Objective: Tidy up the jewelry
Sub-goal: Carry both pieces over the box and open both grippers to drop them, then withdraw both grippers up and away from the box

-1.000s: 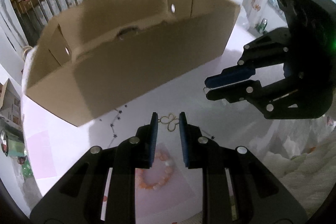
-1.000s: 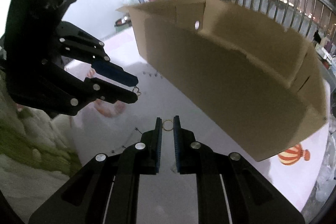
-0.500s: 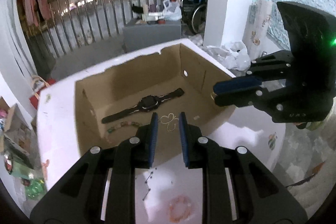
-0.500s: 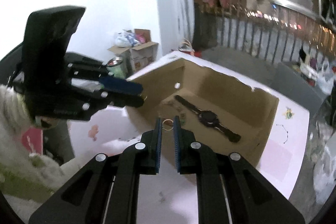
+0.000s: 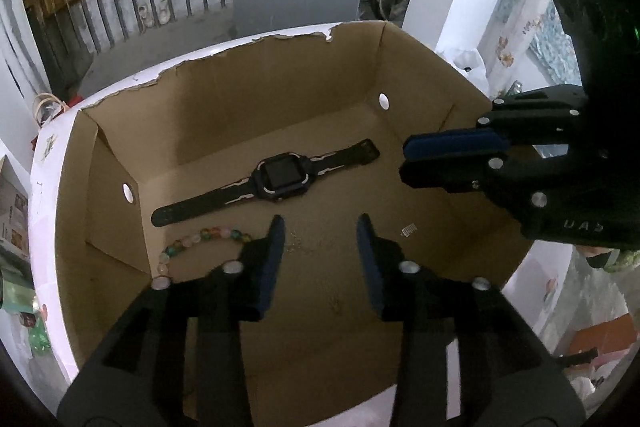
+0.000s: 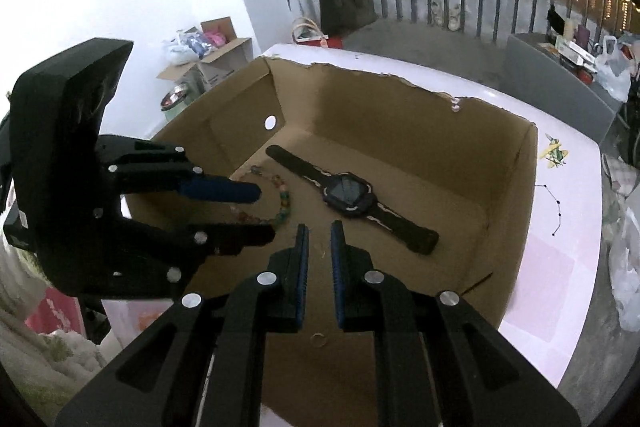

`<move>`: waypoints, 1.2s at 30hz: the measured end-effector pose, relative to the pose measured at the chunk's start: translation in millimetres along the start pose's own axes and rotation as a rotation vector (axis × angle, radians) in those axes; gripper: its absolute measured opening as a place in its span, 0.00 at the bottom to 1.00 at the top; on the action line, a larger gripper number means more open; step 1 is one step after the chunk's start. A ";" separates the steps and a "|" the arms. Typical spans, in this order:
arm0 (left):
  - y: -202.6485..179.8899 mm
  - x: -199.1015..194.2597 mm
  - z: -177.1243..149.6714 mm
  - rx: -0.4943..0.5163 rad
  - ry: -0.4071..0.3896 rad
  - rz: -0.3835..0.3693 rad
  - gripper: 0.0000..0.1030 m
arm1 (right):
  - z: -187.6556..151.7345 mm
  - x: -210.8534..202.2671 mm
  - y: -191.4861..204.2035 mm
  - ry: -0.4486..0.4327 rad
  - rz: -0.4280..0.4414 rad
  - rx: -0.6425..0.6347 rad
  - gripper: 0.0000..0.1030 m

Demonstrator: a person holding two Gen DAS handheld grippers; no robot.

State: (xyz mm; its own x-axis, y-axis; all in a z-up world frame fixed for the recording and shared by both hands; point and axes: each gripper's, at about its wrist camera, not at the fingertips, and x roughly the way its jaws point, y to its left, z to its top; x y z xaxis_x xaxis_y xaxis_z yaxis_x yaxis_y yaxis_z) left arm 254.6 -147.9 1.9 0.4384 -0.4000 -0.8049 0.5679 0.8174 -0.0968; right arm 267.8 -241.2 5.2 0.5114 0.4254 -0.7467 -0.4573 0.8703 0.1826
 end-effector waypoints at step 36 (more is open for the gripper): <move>-31.1 -114.1 -144.6 0.044 -0.184 -0.038 0.48 | -137.6 -96.0 57.3 -0.204 0.017 0.014 0.31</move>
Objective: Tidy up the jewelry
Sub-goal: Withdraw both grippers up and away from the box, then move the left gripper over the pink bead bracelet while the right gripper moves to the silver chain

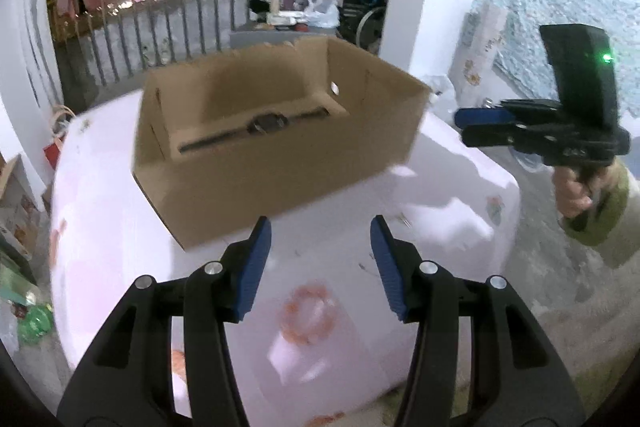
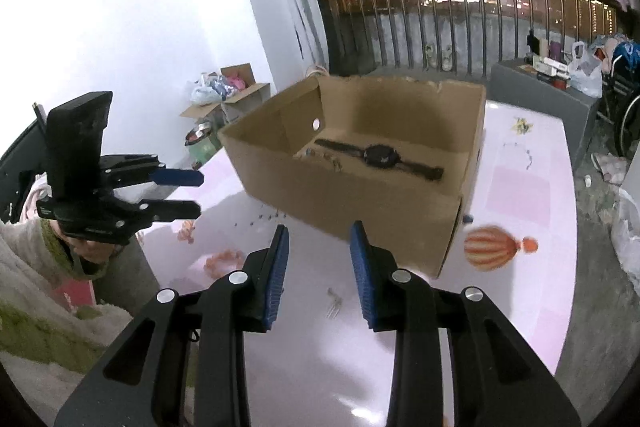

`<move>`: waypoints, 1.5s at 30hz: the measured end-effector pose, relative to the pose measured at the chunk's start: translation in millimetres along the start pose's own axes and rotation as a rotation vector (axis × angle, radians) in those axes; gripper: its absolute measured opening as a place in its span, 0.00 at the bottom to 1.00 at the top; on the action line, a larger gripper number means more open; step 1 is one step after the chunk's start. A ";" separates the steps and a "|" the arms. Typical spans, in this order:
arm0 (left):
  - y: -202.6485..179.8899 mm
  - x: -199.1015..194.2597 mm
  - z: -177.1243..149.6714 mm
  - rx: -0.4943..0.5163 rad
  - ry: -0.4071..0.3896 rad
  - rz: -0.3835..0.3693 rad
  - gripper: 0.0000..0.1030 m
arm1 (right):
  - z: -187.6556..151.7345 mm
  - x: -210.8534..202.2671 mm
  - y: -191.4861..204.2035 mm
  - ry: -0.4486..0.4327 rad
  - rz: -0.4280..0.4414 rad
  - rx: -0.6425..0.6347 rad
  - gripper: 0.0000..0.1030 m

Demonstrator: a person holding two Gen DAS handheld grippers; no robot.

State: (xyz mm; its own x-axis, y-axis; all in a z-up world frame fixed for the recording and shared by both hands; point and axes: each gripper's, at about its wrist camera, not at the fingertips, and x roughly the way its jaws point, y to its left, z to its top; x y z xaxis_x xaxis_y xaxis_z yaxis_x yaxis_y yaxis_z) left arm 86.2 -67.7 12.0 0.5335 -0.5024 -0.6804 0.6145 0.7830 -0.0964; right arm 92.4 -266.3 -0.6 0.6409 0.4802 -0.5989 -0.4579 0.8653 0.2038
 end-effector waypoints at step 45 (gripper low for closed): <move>-3.7 68.2 -53.4 0.061 0.147 0.066 0.11 | -49.1 86.4 9.0 0.209 -0.057 -0.204 0.11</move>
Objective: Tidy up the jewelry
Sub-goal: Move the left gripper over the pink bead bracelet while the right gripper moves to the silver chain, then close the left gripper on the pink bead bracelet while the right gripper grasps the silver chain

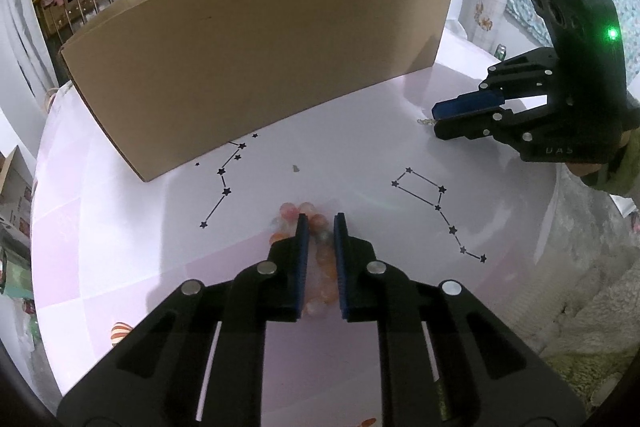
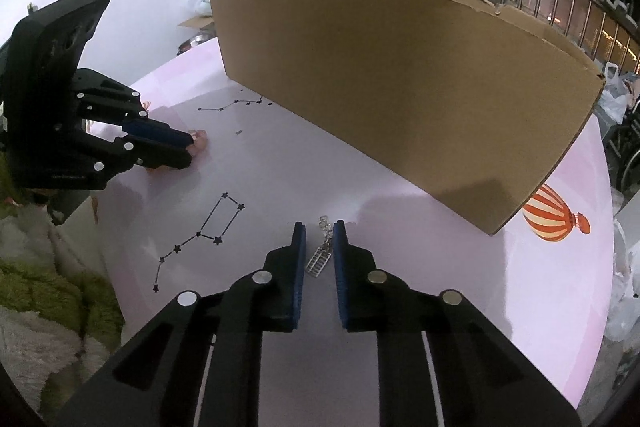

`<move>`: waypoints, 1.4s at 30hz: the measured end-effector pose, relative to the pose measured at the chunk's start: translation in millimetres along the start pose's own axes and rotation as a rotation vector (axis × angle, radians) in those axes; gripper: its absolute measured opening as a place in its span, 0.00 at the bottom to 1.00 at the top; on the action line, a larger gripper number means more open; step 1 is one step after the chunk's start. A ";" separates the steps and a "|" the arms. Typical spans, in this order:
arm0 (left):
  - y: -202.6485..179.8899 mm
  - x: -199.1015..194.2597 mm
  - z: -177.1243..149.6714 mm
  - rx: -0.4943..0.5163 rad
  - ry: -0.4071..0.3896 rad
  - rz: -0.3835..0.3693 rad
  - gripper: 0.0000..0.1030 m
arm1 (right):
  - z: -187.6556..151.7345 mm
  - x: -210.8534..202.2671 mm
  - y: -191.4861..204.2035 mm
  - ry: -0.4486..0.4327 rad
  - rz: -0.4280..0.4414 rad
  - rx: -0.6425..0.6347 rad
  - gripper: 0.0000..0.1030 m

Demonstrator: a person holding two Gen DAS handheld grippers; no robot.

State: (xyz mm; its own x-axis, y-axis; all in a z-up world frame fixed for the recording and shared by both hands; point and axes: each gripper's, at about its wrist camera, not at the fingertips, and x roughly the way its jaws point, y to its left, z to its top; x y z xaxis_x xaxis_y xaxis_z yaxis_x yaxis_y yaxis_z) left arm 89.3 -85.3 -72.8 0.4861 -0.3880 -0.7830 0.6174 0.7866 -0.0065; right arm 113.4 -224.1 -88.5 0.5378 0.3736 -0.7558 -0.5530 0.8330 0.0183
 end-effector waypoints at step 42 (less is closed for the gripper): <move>2.4 -62.5 14.7 -0.029 -0.154 0.056 0.08 | 20.9 -74.9 -1.3 -0.186 -0.048 0.062 0.03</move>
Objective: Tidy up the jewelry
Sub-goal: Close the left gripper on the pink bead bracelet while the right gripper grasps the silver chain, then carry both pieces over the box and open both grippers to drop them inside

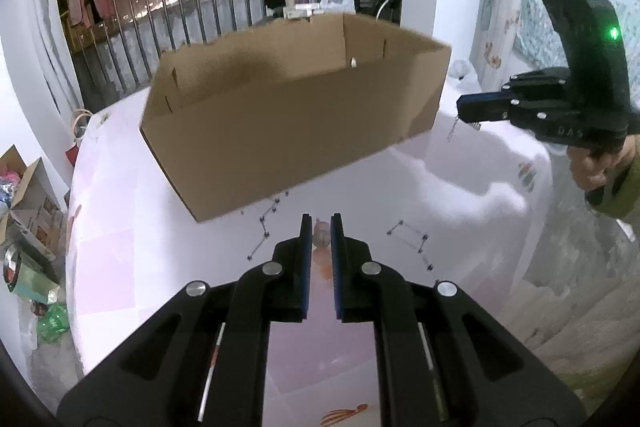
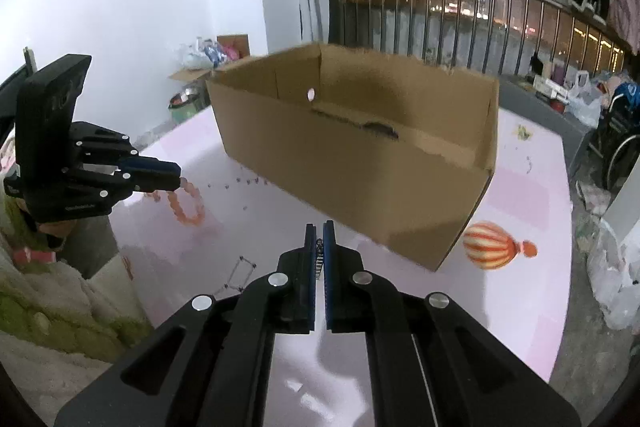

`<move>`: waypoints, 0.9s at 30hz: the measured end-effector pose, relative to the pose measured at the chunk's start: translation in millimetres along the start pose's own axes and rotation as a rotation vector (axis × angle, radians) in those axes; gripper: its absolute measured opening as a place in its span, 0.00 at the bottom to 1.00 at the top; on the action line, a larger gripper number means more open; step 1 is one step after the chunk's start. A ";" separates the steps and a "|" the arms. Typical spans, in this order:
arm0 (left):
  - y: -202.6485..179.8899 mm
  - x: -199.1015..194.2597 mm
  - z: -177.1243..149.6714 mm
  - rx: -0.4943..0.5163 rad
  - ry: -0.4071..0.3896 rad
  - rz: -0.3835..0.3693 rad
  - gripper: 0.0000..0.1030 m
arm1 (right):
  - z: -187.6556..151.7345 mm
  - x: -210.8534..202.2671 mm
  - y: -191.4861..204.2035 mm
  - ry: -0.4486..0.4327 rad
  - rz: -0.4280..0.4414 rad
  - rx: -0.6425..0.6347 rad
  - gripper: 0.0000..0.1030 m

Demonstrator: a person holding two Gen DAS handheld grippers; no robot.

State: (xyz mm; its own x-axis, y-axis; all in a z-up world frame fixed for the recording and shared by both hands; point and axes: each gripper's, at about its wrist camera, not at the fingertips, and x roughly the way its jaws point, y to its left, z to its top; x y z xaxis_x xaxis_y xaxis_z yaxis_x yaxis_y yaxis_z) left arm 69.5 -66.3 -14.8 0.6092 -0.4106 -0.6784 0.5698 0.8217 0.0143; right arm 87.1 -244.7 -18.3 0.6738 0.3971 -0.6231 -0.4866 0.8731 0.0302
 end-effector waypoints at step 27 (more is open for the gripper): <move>32.8 88.0 176.6 -0.035 -0.010 -0.155 0.08 | 111.1 28.6 -72.4 -0.072 -0.006 -0.082 0.03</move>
State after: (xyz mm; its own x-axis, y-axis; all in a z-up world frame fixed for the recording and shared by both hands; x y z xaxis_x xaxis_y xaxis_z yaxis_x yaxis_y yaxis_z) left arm 239.2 -145.2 55.6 0.5205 -0.5376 -0.6634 0.6382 0.7610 -0.1160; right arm 203.3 -265.1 48.5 0.7134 0.4140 -0.5653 -0.5245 0.8505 -0.0390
